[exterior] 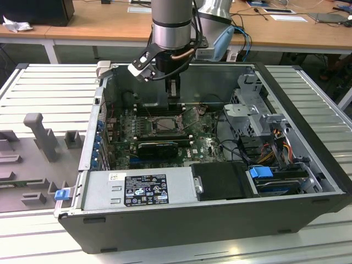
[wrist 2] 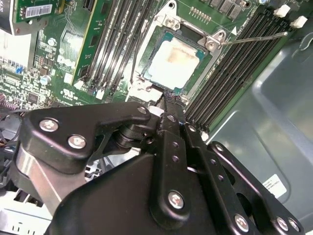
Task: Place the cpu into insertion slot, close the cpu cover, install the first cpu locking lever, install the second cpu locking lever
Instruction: 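Close the cpu cover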
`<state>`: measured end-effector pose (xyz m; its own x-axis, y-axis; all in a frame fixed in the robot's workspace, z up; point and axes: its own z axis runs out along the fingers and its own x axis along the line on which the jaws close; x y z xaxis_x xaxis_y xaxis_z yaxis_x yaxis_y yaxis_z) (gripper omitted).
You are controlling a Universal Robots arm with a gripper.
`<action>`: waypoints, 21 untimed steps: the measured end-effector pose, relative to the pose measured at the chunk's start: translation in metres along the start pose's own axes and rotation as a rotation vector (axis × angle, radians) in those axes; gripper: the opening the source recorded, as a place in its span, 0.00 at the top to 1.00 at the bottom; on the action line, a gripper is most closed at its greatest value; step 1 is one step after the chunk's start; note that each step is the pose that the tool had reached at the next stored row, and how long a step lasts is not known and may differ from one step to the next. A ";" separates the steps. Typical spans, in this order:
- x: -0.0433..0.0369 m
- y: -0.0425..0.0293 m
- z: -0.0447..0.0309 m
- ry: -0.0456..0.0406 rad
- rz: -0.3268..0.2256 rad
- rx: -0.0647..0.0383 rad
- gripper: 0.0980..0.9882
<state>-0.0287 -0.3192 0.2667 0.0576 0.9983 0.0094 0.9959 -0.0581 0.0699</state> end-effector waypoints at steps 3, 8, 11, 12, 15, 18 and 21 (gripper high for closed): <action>0.0003 0.0047 0.0000 -0.0001 0.000 0.000 0.99; 0.0009 0.0147 0.0003 0.0001 0.000 0.001 0.99; 0.0014 0.0243 0.0010 0.0001 0.000 0.001 0.99; 0.0018 0.0311 0.0014 0.0000 0.000 0.001 0.99; 0.0025 0.0432 0.0023 -0.0001 -0.002 0.003 0.99; 0.0031 0.0524 0.0045 0.0005 -0.007 0.003 0.99; 0.0033 0.0581 0.0108 0.0004 -0.009 0.003 0.99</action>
<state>0.0301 -0.3192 0.2600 0.0489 0.9988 0.0092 0.9966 -0.0494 0.0667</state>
